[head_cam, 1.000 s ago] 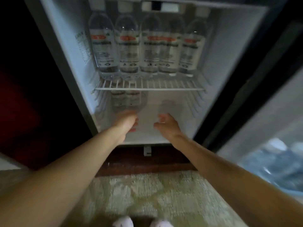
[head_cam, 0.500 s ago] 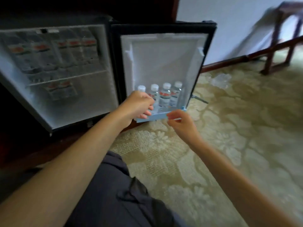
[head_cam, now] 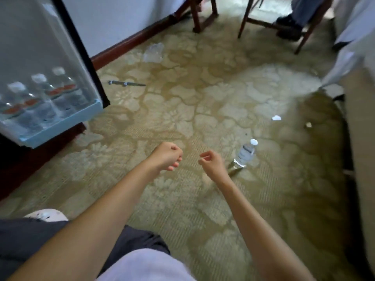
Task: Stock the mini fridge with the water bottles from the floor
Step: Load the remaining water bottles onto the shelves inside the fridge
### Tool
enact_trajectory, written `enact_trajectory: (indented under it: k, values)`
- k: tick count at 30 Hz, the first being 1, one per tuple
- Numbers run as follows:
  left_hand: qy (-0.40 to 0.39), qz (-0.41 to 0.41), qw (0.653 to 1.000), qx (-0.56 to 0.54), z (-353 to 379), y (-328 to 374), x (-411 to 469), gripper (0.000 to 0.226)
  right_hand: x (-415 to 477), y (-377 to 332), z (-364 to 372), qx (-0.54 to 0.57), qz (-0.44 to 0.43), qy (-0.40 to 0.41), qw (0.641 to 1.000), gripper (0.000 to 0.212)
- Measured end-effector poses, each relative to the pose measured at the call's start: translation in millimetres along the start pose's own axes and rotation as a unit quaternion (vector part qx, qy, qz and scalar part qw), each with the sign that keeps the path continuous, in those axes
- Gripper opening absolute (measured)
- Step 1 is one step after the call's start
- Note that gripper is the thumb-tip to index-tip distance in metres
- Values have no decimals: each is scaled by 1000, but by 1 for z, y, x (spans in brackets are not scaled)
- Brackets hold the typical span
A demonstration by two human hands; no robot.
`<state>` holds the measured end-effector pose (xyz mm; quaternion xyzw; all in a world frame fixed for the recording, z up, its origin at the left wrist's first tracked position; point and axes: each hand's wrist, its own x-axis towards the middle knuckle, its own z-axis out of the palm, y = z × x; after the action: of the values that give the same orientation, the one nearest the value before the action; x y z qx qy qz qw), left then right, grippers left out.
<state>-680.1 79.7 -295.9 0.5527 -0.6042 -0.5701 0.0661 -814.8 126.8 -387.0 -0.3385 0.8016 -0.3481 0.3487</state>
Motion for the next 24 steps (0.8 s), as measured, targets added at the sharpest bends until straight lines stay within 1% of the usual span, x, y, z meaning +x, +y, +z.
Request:
enact_trajectory:
  k: [2, 4, 6, 10, 14, 16, 18, 20, 22, 24]
  values:
    - [-24, 13, 999, 38, 24, 9, 5, 26, 15, 26, -20, -49, 29, 27, 998, 36]
    - [-51, 27, 995, 75, 43, 18, 9, 17, 37, 50, -38, -93, 51, 37, 994, 49]
    - [-66, 40, 991, 105, 60, 27, 11, 17, 60, 68, -55, -129, 70, 43, 988, 60]
    - [-82, 51, 987, 126, 84, 38, 19, 21, 98, 92, -77, -161, 98, 57, 980, 71]
    - [-86, 42, 987, 129, 91, 36, 28, 21, 123, 107, -86, -190, 112, 35, 975, 84]
    - [-86, 33, 987, 129, 89, 32, 31, 21, 134, 107, -88, -198, 108, 55, 973, 83]
    - [-84, 21, 988, 129, 87, 26, 34, 20, 142, 105, -91, -222, 101, 74, 967, 77]
    - [-81, 9, 989, 123, 84, 20, 36, 16, 146, 105, -91, -265, 85, 80, 957, 70]
    - [-77, -1, 990, 116, 79, 15, 38, 12, 144, 108, -89, -300, 59, 83, 948, 69]
    - [-73, -5, 991, 110, 74, 9, 39, 15, 138, 113, -84, -325, 41, 67, 942, 69]
